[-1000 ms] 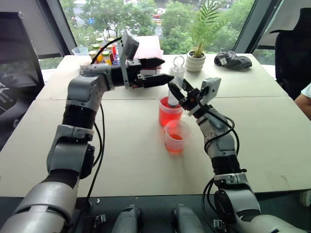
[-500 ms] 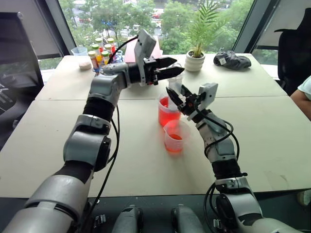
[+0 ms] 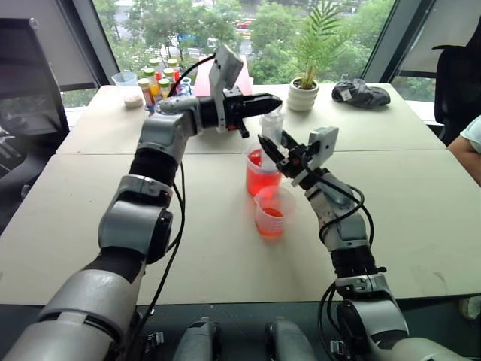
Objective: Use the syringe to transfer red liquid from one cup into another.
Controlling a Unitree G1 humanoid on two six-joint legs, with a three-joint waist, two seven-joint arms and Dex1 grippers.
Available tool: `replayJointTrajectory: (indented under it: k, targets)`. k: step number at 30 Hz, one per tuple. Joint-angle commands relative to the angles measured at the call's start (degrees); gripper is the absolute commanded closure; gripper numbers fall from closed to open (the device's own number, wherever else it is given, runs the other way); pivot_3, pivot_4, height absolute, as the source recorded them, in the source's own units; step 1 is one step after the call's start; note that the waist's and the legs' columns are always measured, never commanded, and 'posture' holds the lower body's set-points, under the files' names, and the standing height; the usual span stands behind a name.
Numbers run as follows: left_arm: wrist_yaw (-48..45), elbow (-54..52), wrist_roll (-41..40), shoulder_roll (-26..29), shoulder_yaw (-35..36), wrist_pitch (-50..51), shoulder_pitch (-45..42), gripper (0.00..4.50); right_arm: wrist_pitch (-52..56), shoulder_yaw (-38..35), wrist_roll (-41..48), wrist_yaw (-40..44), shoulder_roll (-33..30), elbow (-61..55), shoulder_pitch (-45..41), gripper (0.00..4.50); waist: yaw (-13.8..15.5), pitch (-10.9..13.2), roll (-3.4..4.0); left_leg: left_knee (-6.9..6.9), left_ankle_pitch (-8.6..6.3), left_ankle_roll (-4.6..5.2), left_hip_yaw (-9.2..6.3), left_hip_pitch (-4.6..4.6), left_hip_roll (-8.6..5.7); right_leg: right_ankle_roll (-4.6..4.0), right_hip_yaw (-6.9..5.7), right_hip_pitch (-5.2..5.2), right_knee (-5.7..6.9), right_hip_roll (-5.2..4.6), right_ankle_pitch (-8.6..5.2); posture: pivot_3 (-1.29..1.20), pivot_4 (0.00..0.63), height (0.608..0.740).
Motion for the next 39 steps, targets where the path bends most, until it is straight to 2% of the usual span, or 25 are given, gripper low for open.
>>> replayJointTrajectory:
  k: [1, 17, 39]
  targets:
    - [2.8, -0.9, -0.4, 1.3, 3.7, -3.0, -5.0, 4.47, 0.6, 1.1, 0.6, 1.6, -0.1, -1.7, -0.2, 3.13, 0.0, 0.0, 0.0, 0.0, 0.0, 0.0, 0.0, 0.0, 0.0, 0.0, 0.0, 0.0, 0.0, 0.01, 0.0, 0.0, 0.15, 0.74]
    - [5.0, 2.1, 0.5, 4.3, 5.6, -6.5, -9.7, 4.47, 0.7, 2.3, 0.9, 2.5, 1.4, 0.0, 0.0, 3.13, 0.0, 0.0, 0.0, 0.0, 0.0, 0.0, -0.01, 0.0, 0.0, 0.0, 0.0, 0.0, 0.0, 0.01, 0.0, 0.0, 0.15, 0.74]
    - [4.7, 2.5, 0.4, 4.4, 6.3, -7.3, -10.6, 4.47, 0.8, 1.9, 1.0, 2.2, 1.2, -0.6, -0.6, 3.13, 0.0, 0.0, 0.0, 0.0, 0.0, 0.0, -0.01, 0.0, 0.0, 0.0, 0.0, 0.0, 0.0, 0.02, 0.0, 0.0, 0.15, 0.74]
